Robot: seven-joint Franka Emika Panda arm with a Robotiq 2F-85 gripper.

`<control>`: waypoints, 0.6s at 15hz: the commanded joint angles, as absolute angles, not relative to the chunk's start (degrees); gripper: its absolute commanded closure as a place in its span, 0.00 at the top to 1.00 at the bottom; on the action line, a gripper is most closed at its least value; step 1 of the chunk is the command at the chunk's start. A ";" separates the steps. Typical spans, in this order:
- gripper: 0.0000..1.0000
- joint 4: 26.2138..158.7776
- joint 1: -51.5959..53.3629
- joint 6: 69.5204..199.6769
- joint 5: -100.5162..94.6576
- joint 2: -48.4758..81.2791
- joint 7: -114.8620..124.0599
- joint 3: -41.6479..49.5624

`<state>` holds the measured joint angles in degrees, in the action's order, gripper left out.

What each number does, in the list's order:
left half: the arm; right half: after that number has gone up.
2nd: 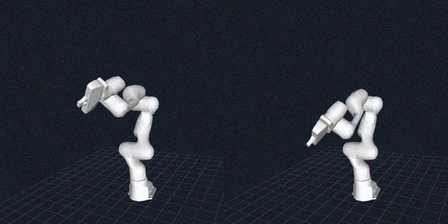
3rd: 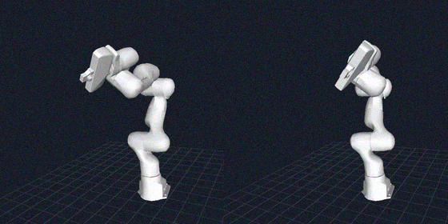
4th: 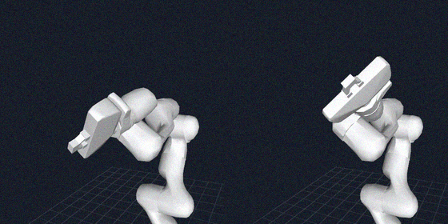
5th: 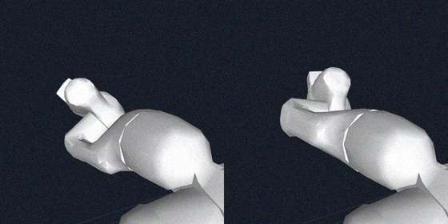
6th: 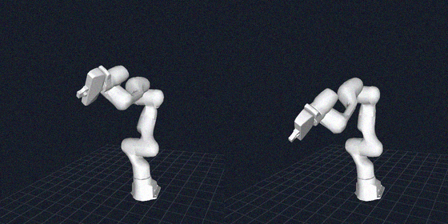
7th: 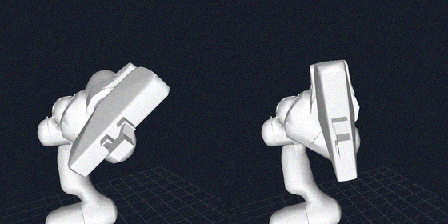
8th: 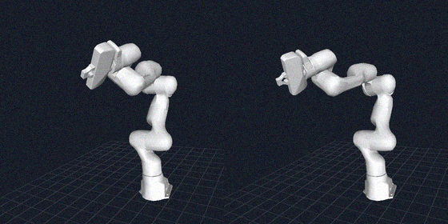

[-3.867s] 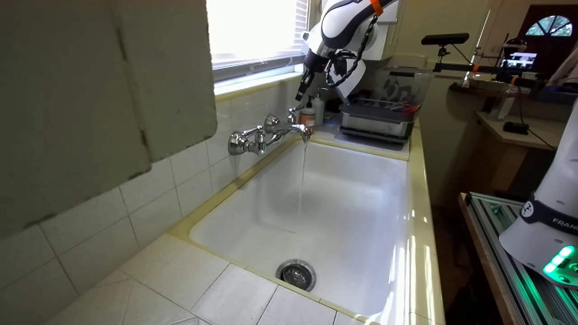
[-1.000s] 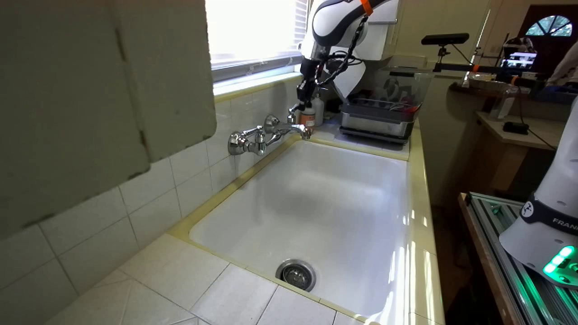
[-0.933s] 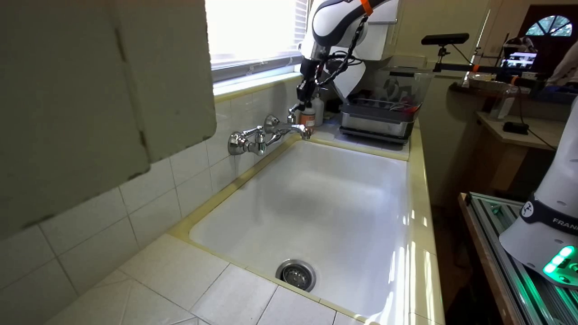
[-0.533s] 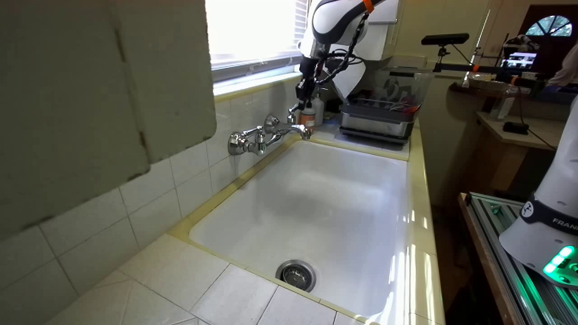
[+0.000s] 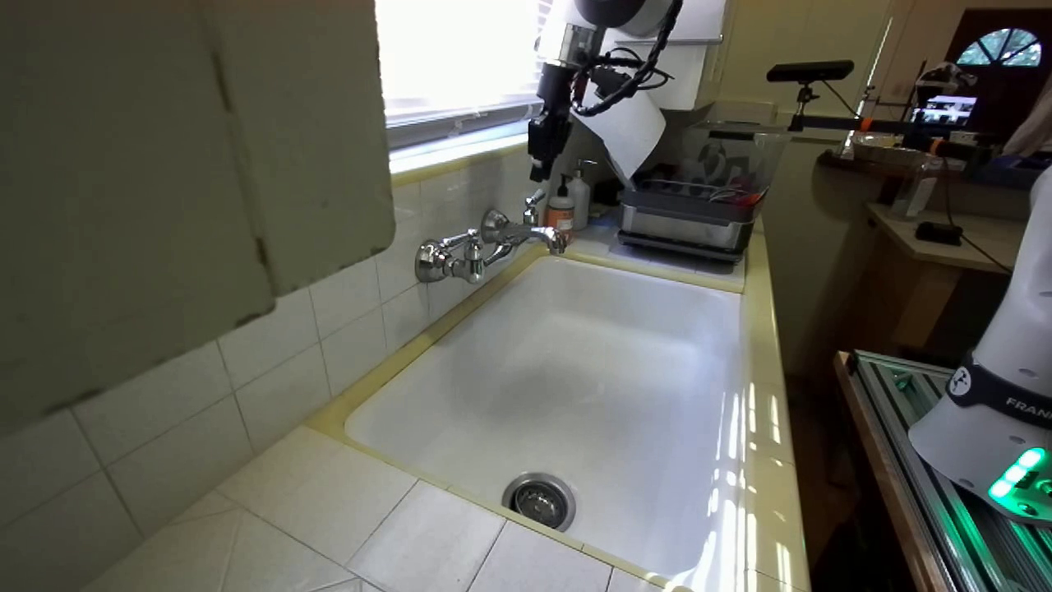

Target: Open then close the right tap, then turn the faucet to the right

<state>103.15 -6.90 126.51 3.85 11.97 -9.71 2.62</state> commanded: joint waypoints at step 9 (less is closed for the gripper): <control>1.00 109.78 0.51 120.32 -6.89 7.47 19.20 1.83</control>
